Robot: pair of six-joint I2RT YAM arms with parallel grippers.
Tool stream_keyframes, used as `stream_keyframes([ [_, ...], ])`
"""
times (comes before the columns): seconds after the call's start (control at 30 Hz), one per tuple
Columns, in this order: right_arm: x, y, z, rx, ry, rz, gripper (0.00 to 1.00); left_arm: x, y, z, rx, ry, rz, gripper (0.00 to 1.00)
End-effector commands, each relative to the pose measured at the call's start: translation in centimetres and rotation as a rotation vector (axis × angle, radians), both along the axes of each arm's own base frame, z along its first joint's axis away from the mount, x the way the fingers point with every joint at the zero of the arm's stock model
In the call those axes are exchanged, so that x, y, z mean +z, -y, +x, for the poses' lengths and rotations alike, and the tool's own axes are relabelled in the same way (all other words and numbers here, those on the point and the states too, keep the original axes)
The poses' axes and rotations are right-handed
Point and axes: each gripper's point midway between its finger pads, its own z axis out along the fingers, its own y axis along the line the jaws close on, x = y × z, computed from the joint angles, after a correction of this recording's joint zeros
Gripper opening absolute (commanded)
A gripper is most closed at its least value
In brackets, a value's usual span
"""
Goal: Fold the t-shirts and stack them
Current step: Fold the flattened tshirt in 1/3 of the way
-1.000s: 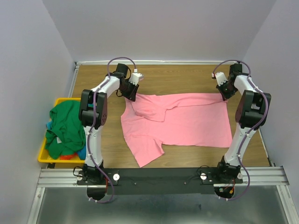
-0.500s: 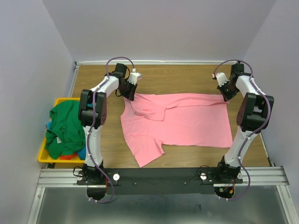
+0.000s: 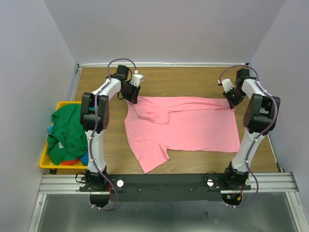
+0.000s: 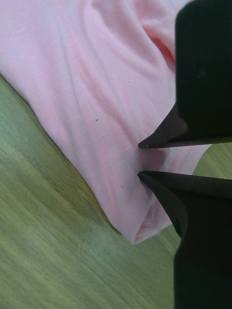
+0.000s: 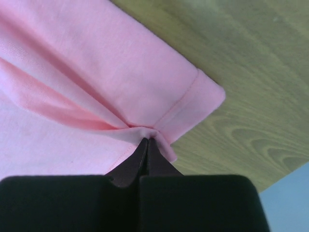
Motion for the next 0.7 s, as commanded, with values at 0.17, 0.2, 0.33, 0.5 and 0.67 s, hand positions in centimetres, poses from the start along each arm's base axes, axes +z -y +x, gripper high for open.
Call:
stream_keyframes([
  [0.17, 0.8, 0.6, 1.2, -0.032, 0.028, 0.002, 0.04, 10.3, 7.1, -1.4, -0.373, 0.270, -0.121, 0.44],
  [0.2, 0.8, 0.6, 1.1, -0.033, 0.024, 0.001, 0.04, 10.5, 8.2, -2.1, -0.415, 0.271, -0.125, 0.44],
  [0.33, 0.6, 0.6, 0.8, -0.033, 0.018, 0.000, 0.04, 9.1, 13.2, -5.2, -0.556, 0.223, -0.139, 0.43],
  [0.5, 0.6, 0.5, 0.6, -0.039, 0.016, 0.003, 0.04, 7.1, 17.2, -6.7, -0.642, 0.212, -0.130, 0.41],
  [0.67, 0.6, 0.5, 0.6, -0.039, 0.014, 0.002, 0.03, 5.6, 20.3, -7.6, -0.712, 0.211, -0.114, 0.41],
])
